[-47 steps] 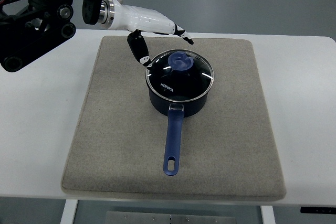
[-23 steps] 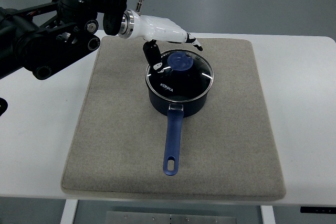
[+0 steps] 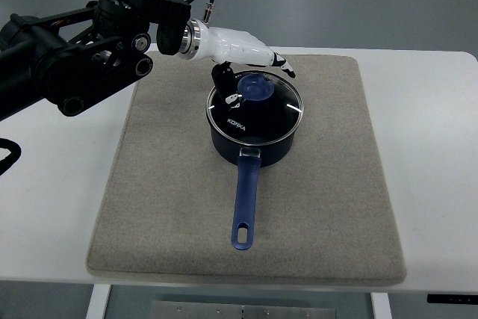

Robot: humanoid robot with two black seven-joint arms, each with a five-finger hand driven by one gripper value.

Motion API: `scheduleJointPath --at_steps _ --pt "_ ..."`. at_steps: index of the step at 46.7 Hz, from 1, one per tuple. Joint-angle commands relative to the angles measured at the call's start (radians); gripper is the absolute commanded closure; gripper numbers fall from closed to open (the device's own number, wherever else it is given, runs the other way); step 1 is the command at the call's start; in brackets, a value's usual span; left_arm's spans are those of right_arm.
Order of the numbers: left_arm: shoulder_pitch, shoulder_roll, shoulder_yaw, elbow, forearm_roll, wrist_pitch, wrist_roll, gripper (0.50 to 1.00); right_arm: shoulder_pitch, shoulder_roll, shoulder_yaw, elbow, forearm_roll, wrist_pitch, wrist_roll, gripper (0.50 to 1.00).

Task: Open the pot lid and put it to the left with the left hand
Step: 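Close the left hand fingers around the blue lid knob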

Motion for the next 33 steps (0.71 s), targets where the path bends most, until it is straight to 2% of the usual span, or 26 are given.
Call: scheduleJointPath --at_steps 1,4,11,20,22,27,29,33 --pt "-0.002 0.000 0.000 0.000 0.005 0.000 0.000 0.568 0.001 0.000 0.001 0.000 0.000 0.000 0.000 0.585" --pt "-0.002 0.000 0.000 0.000 0.010 -0.002 -0.002 0.604 0.001 0.000 0.000 0.000 0.000 0.000 0.000 0.585" --pt "-0.002 0.000 0.008 0.000 0.013 -0.002 -0.002 0.609 0.001 0.000 0.001 0.000 0.000 0.000 0.000 0.585" --pt "-0.002 0.000 0.008 0.000 0.023 -0.003 -0.002 0.649 0.001 0.000 0.000 0.000 0.000 0.000 0.000 0.585" --pt "-0.002 0.000 0.008 -0.001 0.025 -0.003 -0.002 0.675 -0.001 0.000 0.000 0.000 0.000 0.000 0.000 0.585" --pt "-0.002 0.000 0.008 -0.001 0.025 -0.003 -0.002 0.688 0.001 0.000 0.000 0.000 0.000 0.000 0.000 0.585" --pt "-0.003 0.000 0.008 -0.001 0.025 -0.003 -0.002 0.711 0.001 0.000 0.000 0.000 0.000 0.000 0.000 0.585" --pt "-0.003 0.000 0.008 -0.003 0.025 -0.003 -0.002 0.714 0.001 0.000 0.000 0.000 0.000 0.000 0.000 0.585"
